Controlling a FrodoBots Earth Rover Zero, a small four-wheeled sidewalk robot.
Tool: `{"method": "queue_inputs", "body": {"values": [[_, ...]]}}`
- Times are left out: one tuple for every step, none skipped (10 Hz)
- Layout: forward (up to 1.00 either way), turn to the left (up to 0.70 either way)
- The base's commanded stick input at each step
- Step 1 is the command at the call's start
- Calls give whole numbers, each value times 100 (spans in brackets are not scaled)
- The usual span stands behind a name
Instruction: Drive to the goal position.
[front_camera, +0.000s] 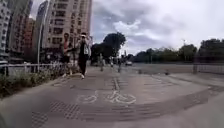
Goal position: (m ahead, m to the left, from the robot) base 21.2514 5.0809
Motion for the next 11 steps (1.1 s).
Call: {"method": "queue_inputs", "body": {"values": [[70, 0], [48, 0], [45, 0], [45, 0], [45, 0], [45, 0], [45, 0], [45, 0], [45, 0], [45, 0], [45, 0]]}}
